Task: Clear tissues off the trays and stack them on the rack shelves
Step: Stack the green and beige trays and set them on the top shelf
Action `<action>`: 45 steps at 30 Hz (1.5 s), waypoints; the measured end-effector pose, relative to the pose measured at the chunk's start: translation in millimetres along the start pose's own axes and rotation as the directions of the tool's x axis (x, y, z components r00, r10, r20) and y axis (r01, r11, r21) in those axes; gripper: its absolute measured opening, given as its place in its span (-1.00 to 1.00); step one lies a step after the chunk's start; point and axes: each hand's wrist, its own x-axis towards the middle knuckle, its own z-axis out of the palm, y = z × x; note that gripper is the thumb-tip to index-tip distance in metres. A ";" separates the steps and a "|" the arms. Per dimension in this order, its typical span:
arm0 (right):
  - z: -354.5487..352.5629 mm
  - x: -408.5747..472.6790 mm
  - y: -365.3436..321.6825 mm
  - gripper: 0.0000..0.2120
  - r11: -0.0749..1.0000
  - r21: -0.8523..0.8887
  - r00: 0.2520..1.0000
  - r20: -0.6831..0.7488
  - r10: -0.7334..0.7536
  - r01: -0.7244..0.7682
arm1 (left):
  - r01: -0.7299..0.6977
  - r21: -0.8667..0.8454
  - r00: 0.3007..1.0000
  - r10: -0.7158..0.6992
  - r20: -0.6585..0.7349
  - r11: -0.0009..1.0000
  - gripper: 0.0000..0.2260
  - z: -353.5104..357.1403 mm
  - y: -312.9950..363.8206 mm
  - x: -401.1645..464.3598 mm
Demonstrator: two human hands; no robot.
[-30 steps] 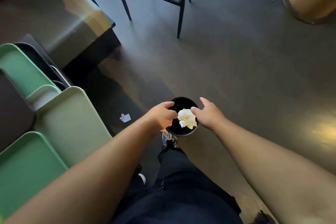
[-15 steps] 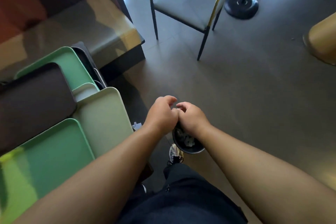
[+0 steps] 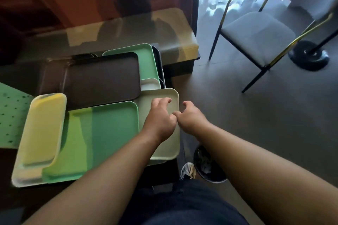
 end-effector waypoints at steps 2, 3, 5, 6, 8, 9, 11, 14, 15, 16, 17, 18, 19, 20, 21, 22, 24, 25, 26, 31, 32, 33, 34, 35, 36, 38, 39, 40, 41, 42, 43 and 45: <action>8.9 2.1 -4.9 -0.44 1.000 -0.025 1.000 0.010 0.019 -0.018 | 0.039 -0.001 0.999 -0.039 0.008 0.999 -0.49 -1.9 -10.3 -0.8; 12.9 3.1 -5.8 -0.56 0.999 -0.030 1.000 0.002 0.021 -0.021 | 0.050 0.004 0.999 -0.050 0.010 0.999 -0.48 -3.0 -14.2 -1.5; 17.2 3.7 -6.7 -0.74 1.000 -0.004 0.999 -0.026 0.023 -0.023 | 0.056 0.013 0.998 -0.056 0.004 0.998 -0.47 -6.1 -19.9 -3.7; 17.8 3.0 -8.3 -0.78 0.999 0.028 0.999 -0.044 0.022 -0.021 | 0.053 0.009 0.999 -0.053 -0.008 0.999 -0.47 -8.7 -22.3 -4.3; 14.0 -1.1 -13.8 -0.82 0.996 0.092 0.994 -0.105 0.001 0.009 | 0.041 -0.009 0.998 -0.041 -0.055 0.999 -0.48 -17.0 -25.8 -5.9; 10.1 -3.2 -18.0 -0.81 0.992 0.116 0.989 -0.146 -0.025 0.043 | 0.027 -0.014 0.995 -0.028 -0.093 1.000 -0.49 -22.0 -27.8 -6.1; -1.4 -9.0 -28.5 -0.78 0.983 0.146 0.970 -0.232 -0.076 0.112 | -0.017 -0.027 0.981 0.012 -0.196 0.999 -0.52 -32.9 -32.6 -4.1; -21.6 -21.1 -48.3 -0.74 0.962 0.196 0.936 -0.332 -0.115 0.188 | -0.048 -0.067 0.948 0.025 -0.317 0.997 -0.53 -50.7 -41.1 1.0; -26.3 -24.5 -56.2 -0.73 0.950 0.226 0.926 -0.357 -0.124 0.214 | -0.054 -0.087 0.935 0.020 -0.354 0.995 -0.53 -58.3 -43.8 2.2; -28.5 -29.3 -66.2 -0.73 0.935 0.267 0.921 -0.368 -0.125 0.234 | -0.061 -0.111 0.920 0.013 -0.393 0.992 -0.54 -66.9 -47.4 3.2; -26.9 -32.6 -77.4 -0.74 0.916 0.311 0.920 -0.370 -0.129 0.253 | -0.074 -0.135 0.903 0.009 -0.429 0.988 -0.54 -76.9 -52.6 3.4; -21.9 -37.0 -90.7 -0.74 0.898 0.350 0.922 -0.362 -0.133 0.267 | -0.096 -0.158 0.886 0.012 -0.464 0.983 -0.55 -88.2 -58.0 2.9; -12.6 -39.6 -102.6 -0.75 0.885 0.379 0.929 -0.344 -0.138 0.271 | -0.127 -0.165 0.869 0.029 -0.494 0.978 -0.56 -100.0 -63.7 1.8; 0.3 -42.1 -115.0 -0.75 0.879 0.395 0.938 -0.315 -0.144 0.268 | -0.148 -0.161 0.856 0.044 -0.516 0.976 -0.57 -112.8 -69.2 -1.8; 16.4 -44.1 -126.9 -0.76 0.870 0.413 0.946 -0.286 -0.155 0.268 | -0.144 -0.161 0.842 0.035 -0.538 0.976 -0.57 -126.0 -77.6 -4.6; 36.1 -47.9 -139.7 -0.76 0.868 0.427 0.954 -0.257 -0.153 0.254 | -0.121 -0.163 0.825 0.008 -0.565 0.979 -0.57 -141.2 -87.9 -7.8; 80.8 -48.2 -164.3 -0.77 0.878 0.413 0.964 -0.205 -0.170 0.243 | -0.039 -0.145 0.789 -0.058 -0.612 0.989 -0.57 -177.4 -112.8 -14.8; 102.0 -48.1 -172.3 -0.77 0.897 0.386 0.973 -0.160 -0.164 0.215 | 0.029 -0.139 0.785 -0.109 -0.610 0.990 -0.56 -191.4 -125.1 -19.0; 148.4 -53.5 -198.7 -0.75 0.915 0.352 0.980 -0.086 -0.181 0.200 | 0.109 -0.133 0.778 -0.168 -0.606 0.985 -0.55 -225.3 -162.0 -29.7; 250.2 -58.0 -227.6 -0.71 0.964 0.242 0.989 0.065 -0.133 0.114 | 0.329 -0.048 0.804 -0.306 -0.511 0.943 -0.49 -272.0 -252.2 -57.5; 251.3 -55.0 -225.2 -0.73 0.966 0.235 0.990 0.067 -0.127 0.108 | 0.332 -0.038 0.817 -0.308 -0.488 0.942 -0.48 -270.8 -254.4 -57.0; 253.4 -49.6 -224.3 -0.74 0.966 0.231 0.990 0.059 -0.130 0.113 | 0.331 -0.036 0.828 -0.308 -0.469 0.943 -0.48 -271.5 -254.7 -55.9; 253.7 -45.1 -224.6 -0.75 0.970 0.214 0.991 0.038 -0.125 0.114 | 0.323 -0.036 0.835 -0.303 -0.460 0.946 -0.47 -270.3 -255.0 -53.9; 253.3 -41.3 -224.5 -0.77 0.973 0.198 0.992 0.025 -0.125 0.118 | 0.318 -0.035 0.838 -0.299 -0.456 0.947 -0.47 -269.3 -254.4 -52.0; 256.5 -38.7 -225.1 -0.78 0.977 0.171 0.991 0.020 -0.130 0.124 | 0.312 -0.034 0.841 -0.292 -0.455 0.950 -0.47 -269.7 -257.0 -51.8; 271.4 -34.6 -227.1 -0.78 0.987 0.097 0.992 -0.003 -0.130 0.130 | 0.284 -0.031 0.851 -0.267 -0.452 0.958 -0.49 -271.4 -270.0 -54.5; 277.1 -33.4 -227.7 -0.77 0.989 0.069 0.992 -0.016 -0.128 0.129 | 0.265 -0.027 0.857 -0.248 -0.451 0.964 -0.50 -271.5 -275.5 -55.9; 281.3 -31.4 -228.5 -0.77 0.991 0.041 0.992 -0.033 -0.124 0.126 | 0.253 -0.025 0.862 -0.237 -0.448 0.967 -0.50 -271.3 -279.9 -56.5; 285.0 -28.9 -229.3 -0.77 0.992 0.020 0.990 -0.054 -0.127 0.128 | 0.251 -0.024 0.867 -0.236 -0.439 0.968 -0.50 -270.8 -283.6 -55.6; 288.1 -26.8 -231.2 -0.77 0.991 -0.002 0.989 -0.068 -0.132 0.132 | 0.248 -0.023 0.874 -0.234 -0.426 0.968 -0.50 -270.2 -286.1 -53.8; 291.5 -24.1 -232.7 -0.77 0.990 -0.023 0.987 -0.077 -0.138 0.137 | 0.243 -0.029 0.881 -0.233 -0.411 0.970 -0.49 -269.2 -287.6 -52.1; 300.0 -21.7 -236.2 -0.76 0.987 -0.076 0.986 -0.076 -0.150 0.144 | 0.242 -0.041 0.894 -0.240 -0.380 0.969 -0.47 -266.8 -289.7 -48.6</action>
